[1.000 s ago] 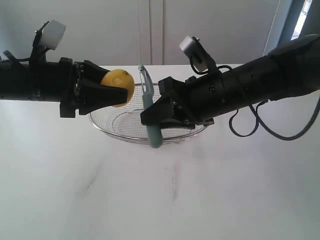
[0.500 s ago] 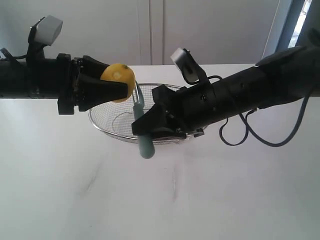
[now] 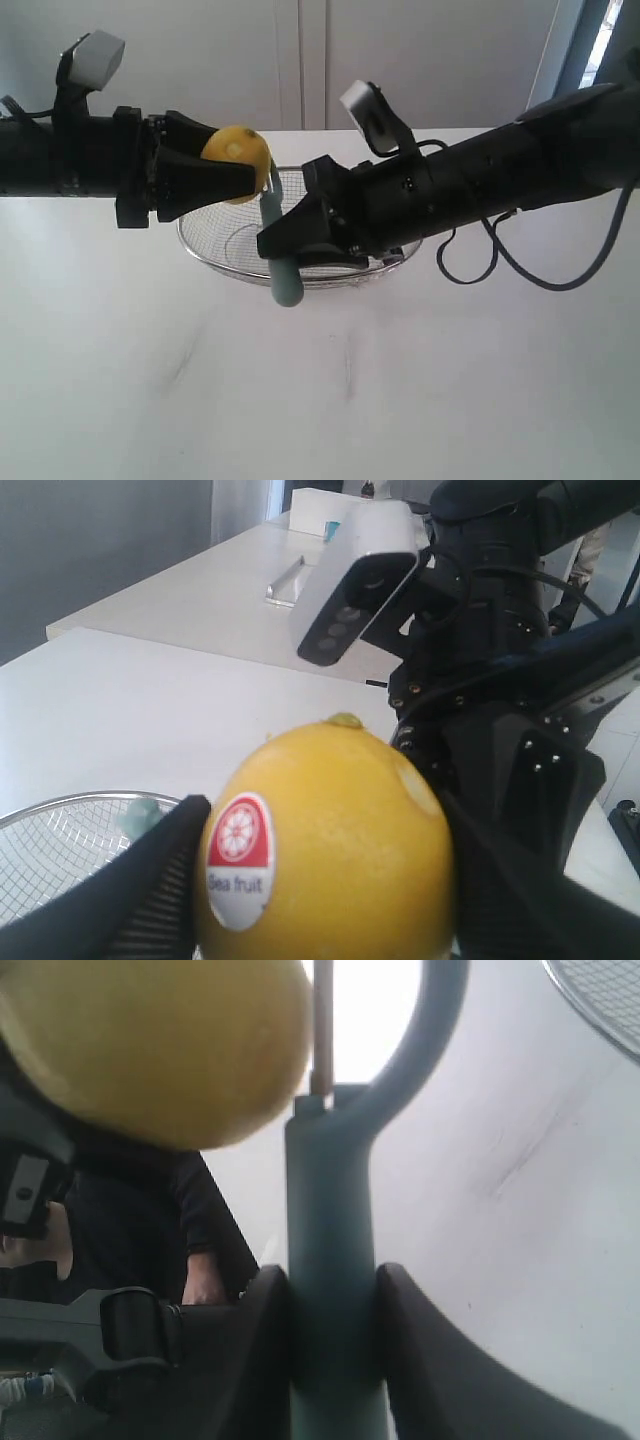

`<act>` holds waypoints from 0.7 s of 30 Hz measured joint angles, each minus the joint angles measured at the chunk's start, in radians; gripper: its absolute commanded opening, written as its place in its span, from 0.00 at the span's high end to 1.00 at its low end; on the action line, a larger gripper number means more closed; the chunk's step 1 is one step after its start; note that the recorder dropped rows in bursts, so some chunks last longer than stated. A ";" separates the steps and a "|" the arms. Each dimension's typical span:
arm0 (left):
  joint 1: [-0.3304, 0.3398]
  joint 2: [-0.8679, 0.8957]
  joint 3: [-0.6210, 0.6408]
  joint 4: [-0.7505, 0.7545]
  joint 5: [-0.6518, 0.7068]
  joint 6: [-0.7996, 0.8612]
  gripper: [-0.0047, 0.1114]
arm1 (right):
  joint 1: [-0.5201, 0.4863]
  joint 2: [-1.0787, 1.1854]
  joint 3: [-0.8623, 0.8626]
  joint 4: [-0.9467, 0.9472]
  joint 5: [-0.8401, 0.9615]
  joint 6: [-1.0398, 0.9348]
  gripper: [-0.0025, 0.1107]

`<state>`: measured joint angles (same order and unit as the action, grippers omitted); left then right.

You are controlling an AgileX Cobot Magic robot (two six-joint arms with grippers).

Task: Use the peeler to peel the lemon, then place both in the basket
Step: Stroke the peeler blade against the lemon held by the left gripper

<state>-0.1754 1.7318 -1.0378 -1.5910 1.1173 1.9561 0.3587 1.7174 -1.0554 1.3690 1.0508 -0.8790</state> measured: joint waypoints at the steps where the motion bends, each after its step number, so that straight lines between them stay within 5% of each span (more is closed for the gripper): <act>1: 0.000 0.000 0.000 0.000 0.000 0.000 0.96 | 0.000 -0.008 0.000 0.002 -0.005 0.000 0.98; 21: 0.000 0.000 0.000 -0.008 0.002 0.000 0.96 | 0.000 -0.120 0.000 -0.009 -0.090 0.006 0.98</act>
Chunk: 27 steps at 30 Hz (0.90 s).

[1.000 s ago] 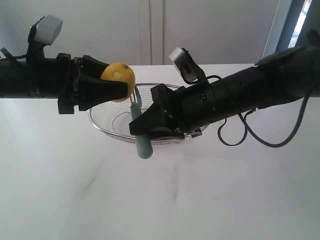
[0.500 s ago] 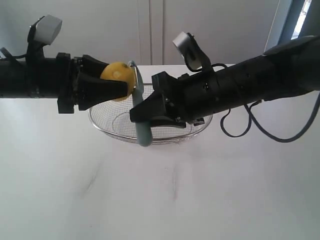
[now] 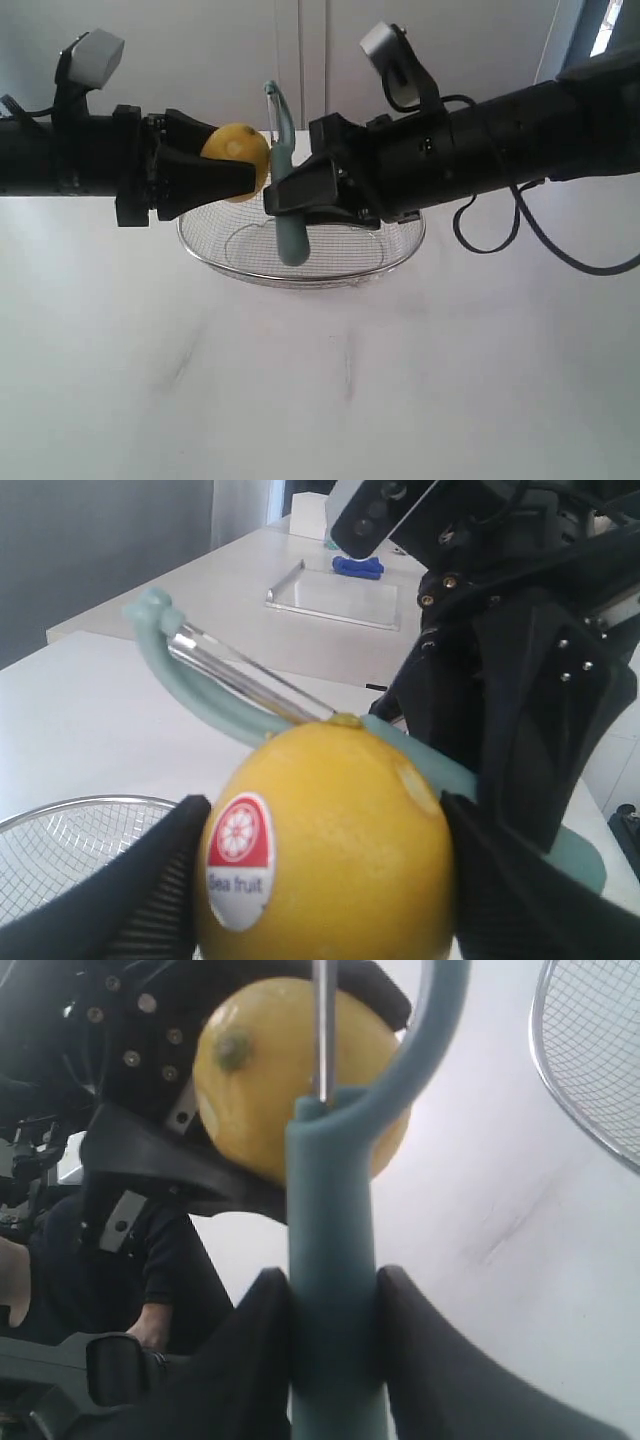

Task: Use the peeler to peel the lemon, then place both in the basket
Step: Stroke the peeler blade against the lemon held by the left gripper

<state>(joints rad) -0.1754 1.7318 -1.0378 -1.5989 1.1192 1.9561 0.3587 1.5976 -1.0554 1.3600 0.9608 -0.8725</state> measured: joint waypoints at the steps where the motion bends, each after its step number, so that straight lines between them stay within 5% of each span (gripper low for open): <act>1: 0.000 0.000 0.000 0.000 0.000 0.000 0.96 | 0.000 -0.002 0.000 -0.009 -0.005 0.004 0.98; 12: 0.000 0.000 0.000 0.000 0.000 0.000 0.96 | 0.000 0.059 0.000 -0.135 -0.028 0.076 0.98; 27: 0.000 0.000 0.000 0.000 0.000 0.000 0.96 | 0.000 0.139 0.000 0.009 0.115 -0.011 0.98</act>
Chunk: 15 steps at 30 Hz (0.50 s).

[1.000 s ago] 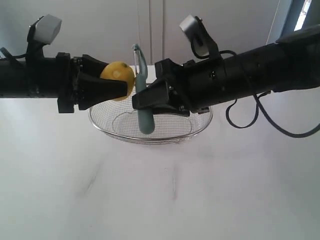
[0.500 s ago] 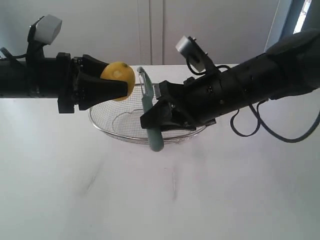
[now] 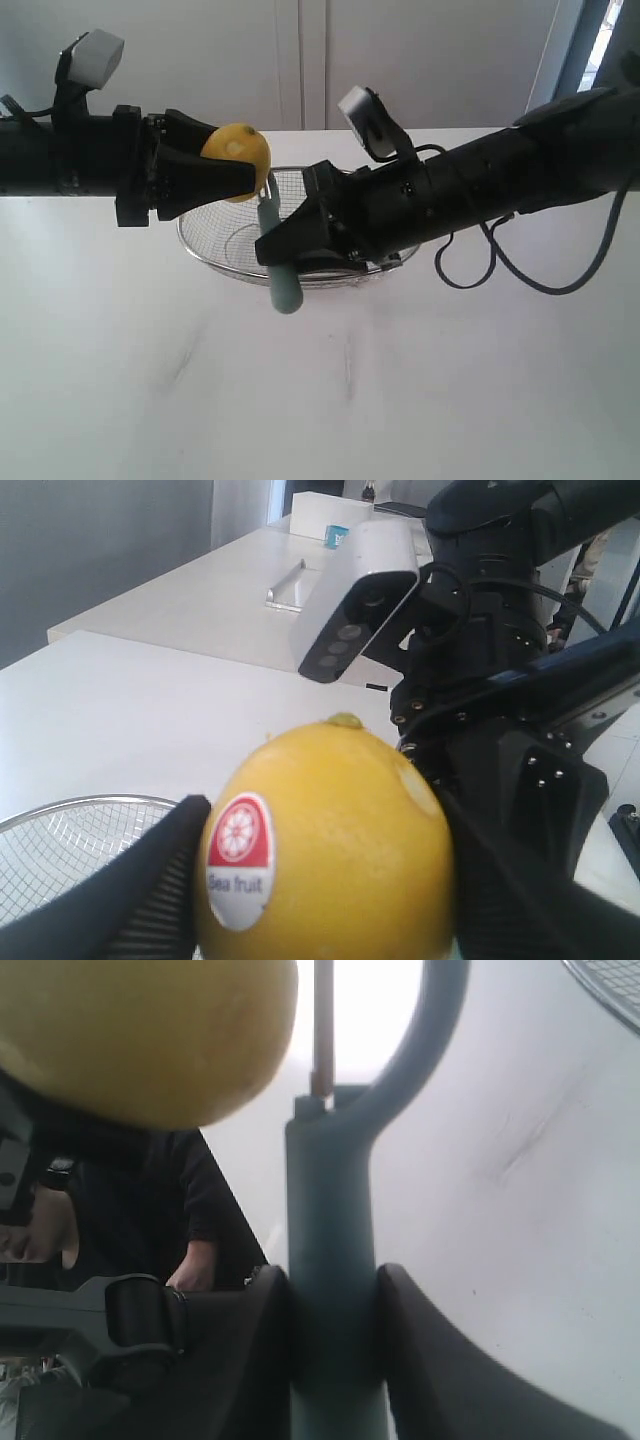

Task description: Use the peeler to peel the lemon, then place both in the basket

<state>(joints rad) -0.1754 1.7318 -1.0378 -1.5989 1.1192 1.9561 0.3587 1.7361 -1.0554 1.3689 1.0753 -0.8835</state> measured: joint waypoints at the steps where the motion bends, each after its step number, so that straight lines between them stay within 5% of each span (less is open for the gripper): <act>1: 0.000 0.000 0.000 0.000 0.000 0.000 0.96 | 0.000 0.000 0.000 0.005 0.000 0.000 0.98; 15: 0.000 0.000 0.000 0.000 0.000 0.000 0.96 | 0.000 -0.052 0.000 0.023 -0.074 0.000 0.98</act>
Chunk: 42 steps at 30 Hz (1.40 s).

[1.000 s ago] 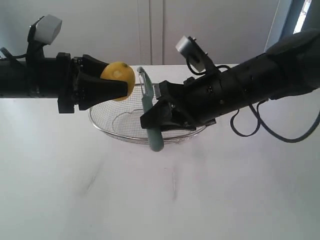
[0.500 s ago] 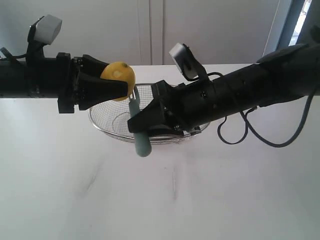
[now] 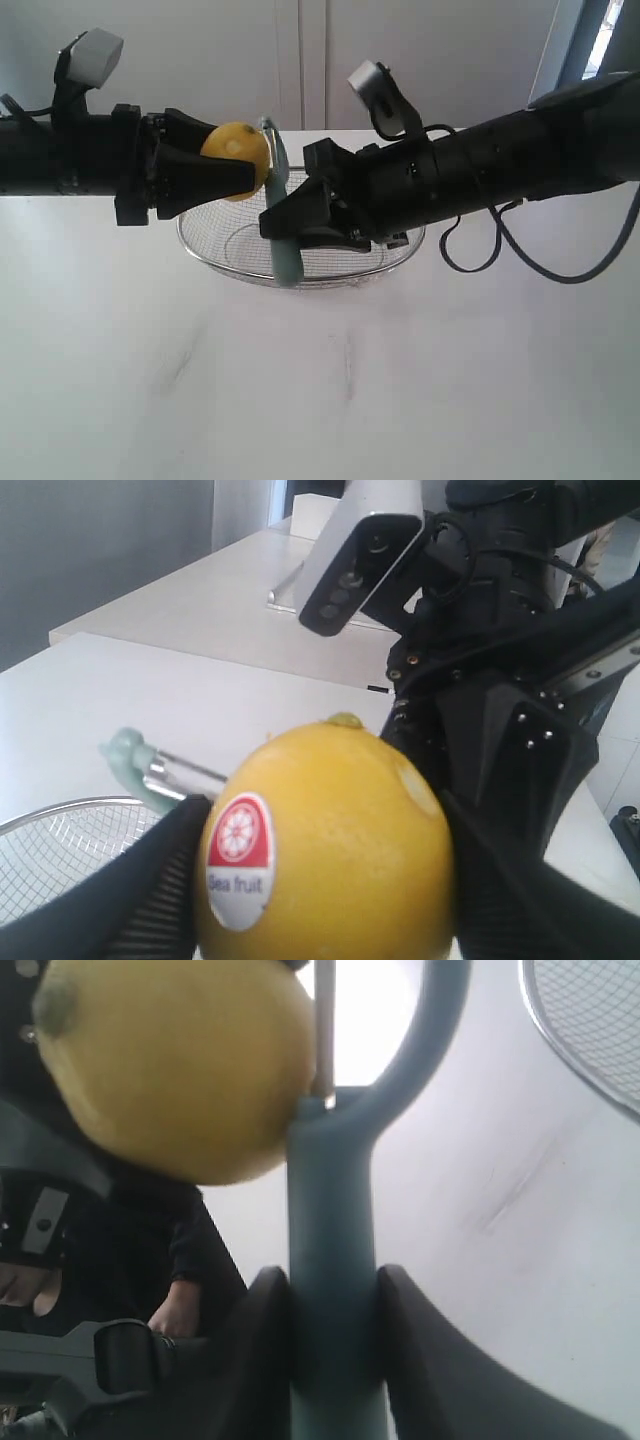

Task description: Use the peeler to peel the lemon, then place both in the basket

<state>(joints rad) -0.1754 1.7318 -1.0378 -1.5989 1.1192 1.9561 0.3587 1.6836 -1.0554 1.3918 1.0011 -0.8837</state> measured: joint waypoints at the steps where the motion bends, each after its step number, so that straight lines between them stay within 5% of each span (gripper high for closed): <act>1: 0.000 0.000 0.000 0.000 0.000 0.000 0.96 | 0.000 -0.006 0.000 0.000 -0.005 0.000 0.98; 28: 0.000 0.000 0.000 0.000 0.000 0.000 0.96 | 0.000 -0.100 0.000 -0.018 -0.038 0.002 0.98; 42: 0.000 0.000 0.000 0.000 0.000 0.000 0.96 | 0.000 -0.100 0.000 -0.191 -0.115 0.115 0.98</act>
<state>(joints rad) -0.1754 1.7318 -1.0378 -1.5989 1.1192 1.9561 0.3587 1.5837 -1.0554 1.2005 0.8858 -0.7690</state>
